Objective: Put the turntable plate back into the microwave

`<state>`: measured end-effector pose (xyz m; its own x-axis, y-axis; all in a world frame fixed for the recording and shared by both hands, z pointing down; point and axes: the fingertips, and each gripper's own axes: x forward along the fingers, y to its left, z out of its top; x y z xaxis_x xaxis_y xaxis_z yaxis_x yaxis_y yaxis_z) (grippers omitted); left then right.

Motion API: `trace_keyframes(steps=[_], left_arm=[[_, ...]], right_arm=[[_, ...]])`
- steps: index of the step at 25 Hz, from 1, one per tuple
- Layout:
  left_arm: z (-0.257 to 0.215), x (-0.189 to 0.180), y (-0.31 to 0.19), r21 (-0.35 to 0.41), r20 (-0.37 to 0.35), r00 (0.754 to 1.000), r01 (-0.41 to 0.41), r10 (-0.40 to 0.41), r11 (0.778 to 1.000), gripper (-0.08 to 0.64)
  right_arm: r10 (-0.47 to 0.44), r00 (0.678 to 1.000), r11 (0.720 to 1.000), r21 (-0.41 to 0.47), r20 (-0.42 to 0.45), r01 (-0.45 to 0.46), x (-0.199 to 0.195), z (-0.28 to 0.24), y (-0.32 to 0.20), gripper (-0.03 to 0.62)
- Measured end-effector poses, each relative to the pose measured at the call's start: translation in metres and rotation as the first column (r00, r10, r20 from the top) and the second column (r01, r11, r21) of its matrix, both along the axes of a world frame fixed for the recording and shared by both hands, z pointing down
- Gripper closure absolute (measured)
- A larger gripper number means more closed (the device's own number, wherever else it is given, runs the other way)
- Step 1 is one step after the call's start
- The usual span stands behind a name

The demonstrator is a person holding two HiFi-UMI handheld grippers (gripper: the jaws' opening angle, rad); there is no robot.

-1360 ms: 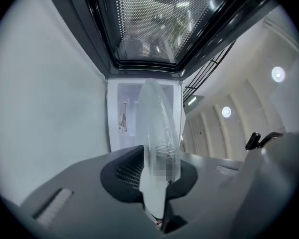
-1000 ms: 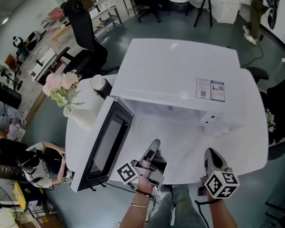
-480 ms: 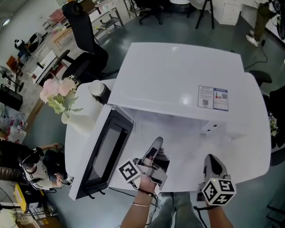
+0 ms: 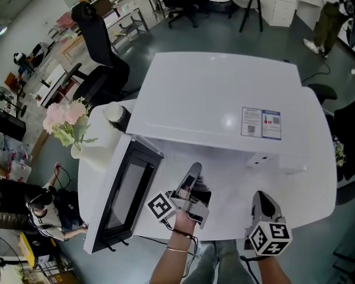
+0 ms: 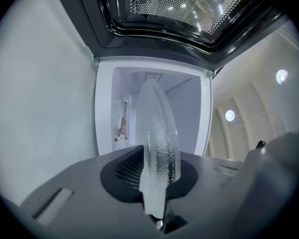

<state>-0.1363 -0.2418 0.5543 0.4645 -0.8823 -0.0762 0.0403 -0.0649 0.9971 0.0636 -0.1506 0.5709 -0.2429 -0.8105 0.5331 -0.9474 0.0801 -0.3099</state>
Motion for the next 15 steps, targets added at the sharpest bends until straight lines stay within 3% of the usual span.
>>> trace_keyframes(steps=[15], left_arm=[[0.006, 0.005, -0.037, -0.020, 0.016, 1.000, 0.016, -0.016, 1.000, 0.525]], right_arm=[[-0.024, 1.000, 0.999, -0.023, 0.002, 0.024, -0.005, 0.007, -0.010, 0.583]])
